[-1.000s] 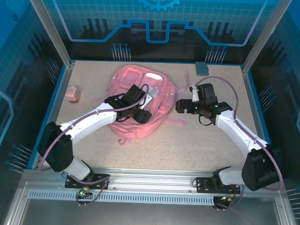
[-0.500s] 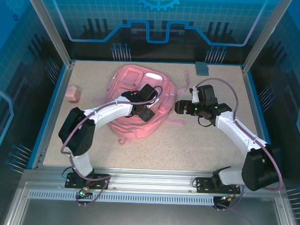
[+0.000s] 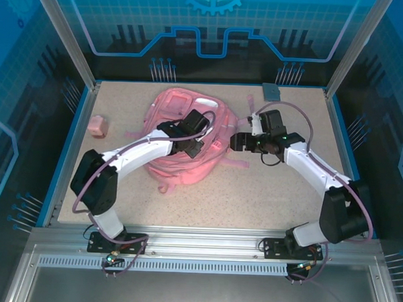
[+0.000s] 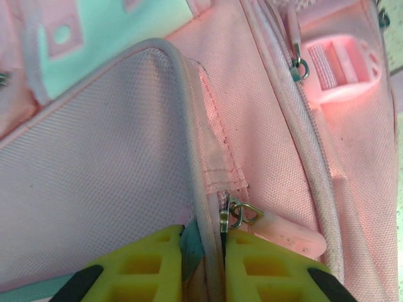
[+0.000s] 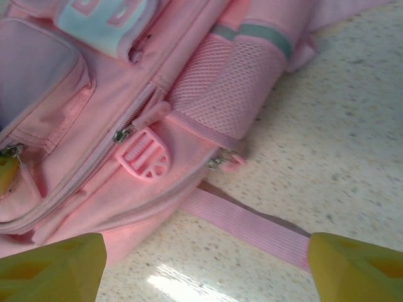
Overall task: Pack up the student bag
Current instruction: Unzip the student bag at the top-center of the table.
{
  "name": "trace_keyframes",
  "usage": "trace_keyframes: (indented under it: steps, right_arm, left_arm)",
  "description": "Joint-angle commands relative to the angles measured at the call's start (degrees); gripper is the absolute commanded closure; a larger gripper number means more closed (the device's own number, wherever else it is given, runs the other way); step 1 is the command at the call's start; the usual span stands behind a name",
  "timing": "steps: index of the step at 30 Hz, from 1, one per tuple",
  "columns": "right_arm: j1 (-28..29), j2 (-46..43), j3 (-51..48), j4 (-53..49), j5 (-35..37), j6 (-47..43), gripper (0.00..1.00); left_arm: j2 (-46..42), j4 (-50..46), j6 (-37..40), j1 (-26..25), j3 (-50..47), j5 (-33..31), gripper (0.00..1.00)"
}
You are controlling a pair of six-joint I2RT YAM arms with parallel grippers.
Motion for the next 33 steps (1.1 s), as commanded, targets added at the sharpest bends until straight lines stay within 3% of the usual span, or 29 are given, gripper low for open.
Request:
trace_keyframes:
  steps: [1, 8, 17, 24, 33]
  right_arm:
    - [1.5, 3.7, 3.9, 1.9, -6.2, -1.6, 0.21]
    - [2.0, 13.0, 11.1, 4.4, -12.5, -2.6, 0.3]
    - [1.1, 25.1, 19.5, 2.3, -20.4, -2.7, 0.19]
    - [-0.1, 26.8, 19.4, 4.9, -29.6, -2.7, 0.22]
    - [-0.9, 24.9, 18.1, 4.1, -28.0, -4.1, 0.31]
  left_arm:
    - [-5.8, 6.5, -1.8, 0.0, -1.3, 2.8, 0.96]
    - [-7.1, 11.6, -7.1, 0.1, -2.9, 5.3, 0.99]
    - [-6.9, 14.0, -10.9, 0.2, -2.9, 5.3, 1.0]
    - [-6.8, 14.2, -11.0, 0.2, -3.8, 6.5, 1.0]
    - [-6.8, 14.6, -11.0, 0.2, -4.5, 7.7, 1.0]
